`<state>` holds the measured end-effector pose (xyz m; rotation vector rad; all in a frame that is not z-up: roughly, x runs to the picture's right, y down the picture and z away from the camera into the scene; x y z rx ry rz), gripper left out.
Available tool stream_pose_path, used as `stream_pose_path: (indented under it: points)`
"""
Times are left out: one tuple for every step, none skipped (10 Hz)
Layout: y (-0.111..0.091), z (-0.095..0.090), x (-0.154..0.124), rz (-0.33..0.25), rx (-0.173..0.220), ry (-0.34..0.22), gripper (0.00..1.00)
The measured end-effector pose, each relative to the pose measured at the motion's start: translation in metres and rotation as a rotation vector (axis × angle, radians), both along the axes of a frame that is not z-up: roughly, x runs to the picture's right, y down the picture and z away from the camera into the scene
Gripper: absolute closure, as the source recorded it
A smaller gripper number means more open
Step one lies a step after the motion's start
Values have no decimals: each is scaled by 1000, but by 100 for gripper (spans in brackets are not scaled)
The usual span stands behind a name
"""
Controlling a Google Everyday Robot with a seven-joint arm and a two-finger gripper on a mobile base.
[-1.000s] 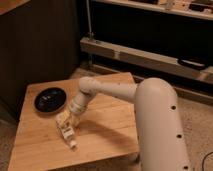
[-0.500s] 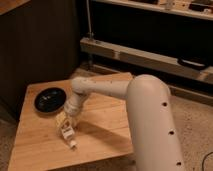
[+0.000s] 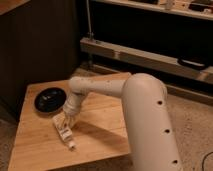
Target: Place the bottle in the ceramic bowl
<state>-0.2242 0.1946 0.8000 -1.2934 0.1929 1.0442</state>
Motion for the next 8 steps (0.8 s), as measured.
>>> stream_pose_path:
  points:
    - [1, 0, 1, 4, -5, 4, 98]
    - [1, 1, 3, 2, -4, 9, 100]
    - [2, 1, 3, -6, -2, 13, 100]
    - [0, 1, 4, -5, 0, 14, 100]
    - [0, 1, 4, -6, 0, 13, 100]
    - [-1, 0, 3, -9, 1, 12, 100]
    - [-1, 0, 4, -8, 0, 13, 94]
    - [-1, 0, 4, -8, 0, 13, 88]
